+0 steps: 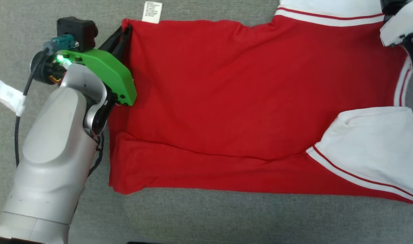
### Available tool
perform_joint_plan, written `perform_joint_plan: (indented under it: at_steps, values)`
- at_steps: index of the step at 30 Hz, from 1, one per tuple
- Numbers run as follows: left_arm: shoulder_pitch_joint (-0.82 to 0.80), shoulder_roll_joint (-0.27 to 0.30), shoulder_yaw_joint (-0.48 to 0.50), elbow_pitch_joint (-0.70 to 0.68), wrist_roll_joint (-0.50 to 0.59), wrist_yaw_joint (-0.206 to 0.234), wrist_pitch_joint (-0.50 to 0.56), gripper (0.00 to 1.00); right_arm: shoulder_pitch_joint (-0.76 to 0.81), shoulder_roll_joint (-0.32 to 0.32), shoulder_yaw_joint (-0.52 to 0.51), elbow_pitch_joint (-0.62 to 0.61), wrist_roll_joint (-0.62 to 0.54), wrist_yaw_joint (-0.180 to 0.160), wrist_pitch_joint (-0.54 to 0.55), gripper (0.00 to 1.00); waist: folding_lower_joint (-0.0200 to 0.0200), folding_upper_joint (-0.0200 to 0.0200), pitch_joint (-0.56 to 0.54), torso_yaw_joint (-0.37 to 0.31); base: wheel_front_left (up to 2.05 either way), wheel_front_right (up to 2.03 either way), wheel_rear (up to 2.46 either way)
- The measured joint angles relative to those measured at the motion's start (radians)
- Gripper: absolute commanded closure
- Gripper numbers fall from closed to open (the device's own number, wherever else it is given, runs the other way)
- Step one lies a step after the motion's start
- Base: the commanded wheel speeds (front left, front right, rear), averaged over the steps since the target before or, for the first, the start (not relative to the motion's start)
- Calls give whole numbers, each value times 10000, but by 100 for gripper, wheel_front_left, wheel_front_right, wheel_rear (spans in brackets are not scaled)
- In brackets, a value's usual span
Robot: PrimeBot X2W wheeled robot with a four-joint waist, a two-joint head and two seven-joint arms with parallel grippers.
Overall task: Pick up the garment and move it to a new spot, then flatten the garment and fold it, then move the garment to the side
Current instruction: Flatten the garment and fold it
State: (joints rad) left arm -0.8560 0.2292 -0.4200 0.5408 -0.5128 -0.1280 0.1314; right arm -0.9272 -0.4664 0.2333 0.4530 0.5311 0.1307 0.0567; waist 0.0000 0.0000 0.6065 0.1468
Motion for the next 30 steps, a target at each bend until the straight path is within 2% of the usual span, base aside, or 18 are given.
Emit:
perform_joint_plan:
  at_steps: [9, 10, 11, 12, 15, 21, 30]
  values:
    - [-419, -364, -602, 61, -339, -38, -489, 100, -2186, -426, 1659, 1877, 290, 0, 2038, 0, 0, 0, 626, 969, 0, 0, 0]
    - [-442, -368, -639, 73, -370, -40, -520, 100, -2331, -470, 1776, 1923, 301, 0, 2213, 18, 0, 0, 662, 1025, 0, 0, 0]
    - [-476, -374, -667, 86, -412, -44, -568, 100, -2499, -477, 1818, 2015, 410, 0, 2389, 54, 0, 0, 697, 1082, 0, 0, 0]
    - [-484, -370, -669, 98, -430, -48, -644, 100, -2607, -495, 1889, 2084, 456, 0, 2525, 100, 0, 0, 716, 1123, 0, 0, 0]
    - [-487, -291, -660, 136, -499, -48, -813, 100, -2695, -531, 2042, 2088, 550, 2, 2571, 100, 0, 0, 658, 1133, 0, 0, 0]
    - [-496, 44, -558, -25, -497, -27, -1018, 100, -2557, -802, 2073, 1467, 757, 4, 1482, 100, 0, 0, 314, 924, 0, 0, 0]
    - [-81, 719, -512, -1016, -410, 255, -869, 100, -518, -1198, 1655, -430, 1381, 2, -362, 100, 0, 0, -495, 326, 0, 0, 0]
